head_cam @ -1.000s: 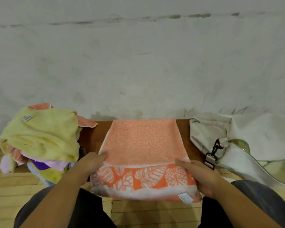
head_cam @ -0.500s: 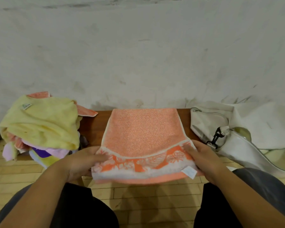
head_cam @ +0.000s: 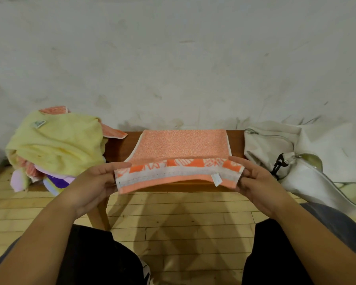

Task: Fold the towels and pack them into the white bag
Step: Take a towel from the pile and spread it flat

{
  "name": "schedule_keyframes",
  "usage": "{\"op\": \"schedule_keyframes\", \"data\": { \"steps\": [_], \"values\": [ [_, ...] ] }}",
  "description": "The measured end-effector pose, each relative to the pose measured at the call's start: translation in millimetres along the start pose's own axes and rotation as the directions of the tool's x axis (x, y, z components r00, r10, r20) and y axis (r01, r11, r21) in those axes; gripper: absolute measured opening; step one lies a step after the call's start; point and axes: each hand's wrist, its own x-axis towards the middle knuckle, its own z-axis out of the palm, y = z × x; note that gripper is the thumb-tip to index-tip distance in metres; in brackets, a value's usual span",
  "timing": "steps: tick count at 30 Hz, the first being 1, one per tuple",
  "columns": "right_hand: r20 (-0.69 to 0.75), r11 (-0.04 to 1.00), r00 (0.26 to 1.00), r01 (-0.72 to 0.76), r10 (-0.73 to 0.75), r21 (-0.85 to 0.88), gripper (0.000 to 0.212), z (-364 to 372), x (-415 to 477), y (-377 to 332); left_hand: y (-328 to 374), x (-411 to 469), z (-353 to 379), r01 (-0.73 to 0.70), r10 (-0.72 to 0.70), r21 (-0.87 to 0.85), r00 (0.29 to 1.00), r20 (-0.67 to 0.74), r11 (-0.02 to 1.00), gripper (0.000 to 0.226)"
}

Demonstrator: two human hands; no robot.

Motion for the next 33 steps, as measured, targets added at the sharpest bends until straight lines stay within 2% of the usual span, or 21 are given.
{"op": "schedule_keyframes", "data": {
  "steps": [1, 3, 6, 9, 11, 14, 16, 19, 20, 22, 24, 25, 27, 29, 31, 33],
  "values": [
    [-0.022, 0.993, 0.998, 0.053, -0.056, -0.11, 0.05, -1.9, 0.1, 1.9, 1.4, -0.8, 0.2, -0.031, 0.03, 0.02, 0.999, 0.024, 0.999, 0.045],
    [-0.107, 0.954, 0.983, 0.114, -0.149, -0.278, 0.041, -2.3, -2.8, 0.0, 1.1, -0.8, 1.5, -0.126, 0.122, 0.203, 0.992, 0.034, 0.971, 0.045],
    [-0.226, 0.921, 0.938, 0.174, -0.262, -0.348, 0.03, -3.6, -6.6, -3.9, -3.7, 5.4, 5.5, -0.298, 0.331, 0.516, 0.943, 0.029, 0.803, 0.042],
    [-0.265, 0.811, 0.876, 0.209, -0.404, -0.546, 0.028, -7.4, -1.5, 1.9, -3.8, 13.8, 7.9, -0.336, 0.454, 0.636, 0.89, -0.027, 0.695, 0.037],
    [-0.246, 0.704, 0.82, 0.244, -0.517, -0.667, 0.025, -9.4, 2.1, 4.3, -4.0, 20.2, 5.9, -0.356, 0.486, 0.647, 0.874, -0.025, 0.674, 0.045],
    [-0.164, 0.606, 0.763, 0.342, -0.626, -0.718, 0.025, -8.9, -0.1, 2.2, -5.8, 26.3, 6.1, -0.388, 0.524, 0.714, 0.851, 0.034, 0.582, 0.058],
    [-0.128, 0.544, 0.735, 0.361, -0.666, -0.757, 0.024, -6.2, -2.0, 2.9, -7.9, 31.3, 6.6, -0.355, 0.55, 0.784, 0.835, 0.021, 0.509, 0.054],
    [-0.031, 0.436, 0.744, 0.356, -0.667, -0.827, 0.02, -0.3, -2.8, 4.4, -9.7, 36.9, 6.5, -0.291, 0.579, 0.815, 0.812, -0.066, 0.501, 0.032],
    [-0.005, 0.442, 0.764, 0.368, -0.645, -0.818, 0.021, 1.3, -2.4, 5.0, -9.9, 37.5, 5.8, -0.275, 0.586, 0.816, 0.805, -0.094, 0.509, 0.027],
    [0.019, 0.557, 0.833, 0.386, -0.553, -0.735, 0.027, 4.7, -1.6, 6.9, -10.6, 39.1, 5.0, -0.289, 0.628, 0.823, 0.772, -0.103, 0.49, 0.023],
    [0.023, 0.694, 0.903, 0.345, -0.429, -0.632, 0.031, 8.6, -0.2, 11.0, -7.8, 36.1, 7.4, -0.395, 0.691, 0.796, 0.722, -0.041, 0.46, 0.016],
    [0.016, 0.718, 0.921, 0.316, -0.39, -0.62, 0.031, 9.3, 1.9, 14.3, -3.6, 30.4, 11.9, -0.454, 0.695, 0.745, 0.719, -0.016, 0.488, 0.014],
    [-0.003, 0.72, 0.932, 0.278, -0.362, -0.636, 0.032, 8.2, 6.2, 18.5, 3.6, 17.2, 23.5, -0.515, 0.658, 0.627, 0.753, 0.006, 0.585, 0.021],
    [-0.04, 0.725, 0.934, 0.247, -0.354, -0.643, 0.039, 6.4, 8.1, 18.4, 5.1, 10.7, 32.2, -0.496, 0.588, 0.551, 0.809, 0.011, 0.671, 0.026],
    [-0.07, 0.718, 0.943, 0.197, -0.325, -0.668, 0.048, 4.6, 9.1, 17.9, 3.3, 12.5, 36.4, -0.438, 0.523, 0.56, 0.852, 0.01, 0.703, 0.026],
    [-0.086, 0.694, 0.962, 0.125, -0.26, -0.709, 0.048, 3.1, 10.2, 18.8, -1.2, 19.6, 37.2, -0.368, 0.439, 0.59, 0.898, 0.025, 0.719, 0.026]
  ]
}}
